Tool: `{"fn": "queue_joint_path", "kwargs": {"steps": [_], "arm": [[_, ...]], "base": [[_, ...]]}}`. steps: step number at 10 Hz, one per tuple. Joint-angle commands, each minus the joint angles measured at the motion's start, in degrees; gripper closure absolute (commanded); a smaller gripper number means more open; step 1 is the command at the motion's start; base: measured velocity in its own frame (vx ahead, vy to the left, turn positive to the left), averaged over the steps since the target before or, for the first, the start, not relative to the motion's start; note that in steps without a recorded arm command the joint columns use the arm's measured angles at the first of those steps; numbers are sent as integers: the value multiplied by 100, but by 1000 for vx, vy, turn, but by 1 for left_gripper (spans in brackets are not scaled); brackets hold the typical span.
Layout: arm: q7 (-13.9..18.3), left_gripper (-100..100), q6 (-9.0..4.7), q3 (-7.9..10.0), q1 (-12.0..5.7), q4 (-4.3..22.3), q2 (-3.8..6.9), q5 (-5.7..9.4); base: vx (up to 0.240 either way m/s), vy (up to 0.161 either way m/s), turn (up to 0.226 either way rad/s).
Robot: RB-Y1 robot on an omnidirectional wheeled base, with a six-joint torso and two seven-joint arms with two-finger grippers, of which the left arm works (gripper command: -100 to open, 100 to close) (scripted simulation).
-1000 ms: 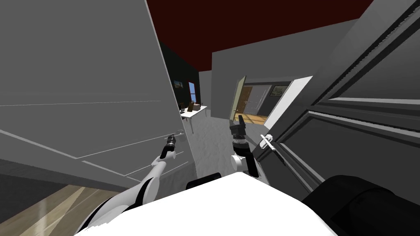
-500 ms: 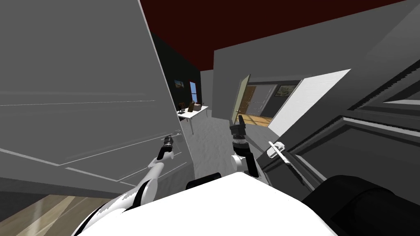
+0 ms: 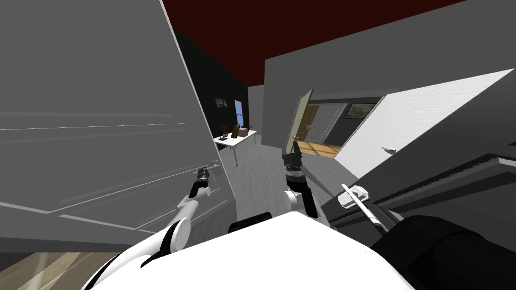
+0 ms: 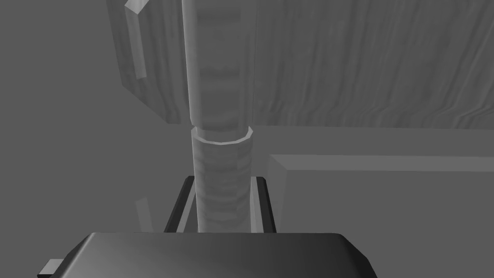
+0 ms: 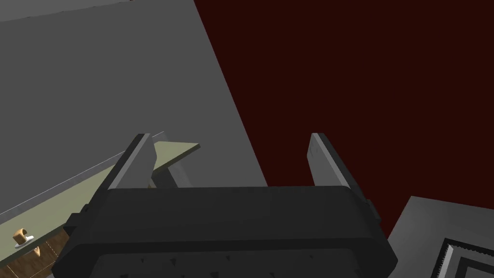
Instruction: Push the door open
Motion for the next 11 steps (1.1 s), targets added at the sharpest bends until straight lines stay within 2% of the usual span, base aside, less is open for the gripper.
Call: {"fn": "queue_joint_path", "kwargs": {"steps": [1,8,9,10,11], "arm": [[-25,100,38,82,62,-85,45,27],[-121,100,40,382,127,-90,190,133],[-108,100,48,375,165,-100,202,128],[-146,100,48,493,189,-106,255,162],[-155,100,47,517,194,-106,263,168]], "base": [[188,-107,90],[170,-80,57],[70,-23,52],[152,-10,50],[207,-48,64]]}}
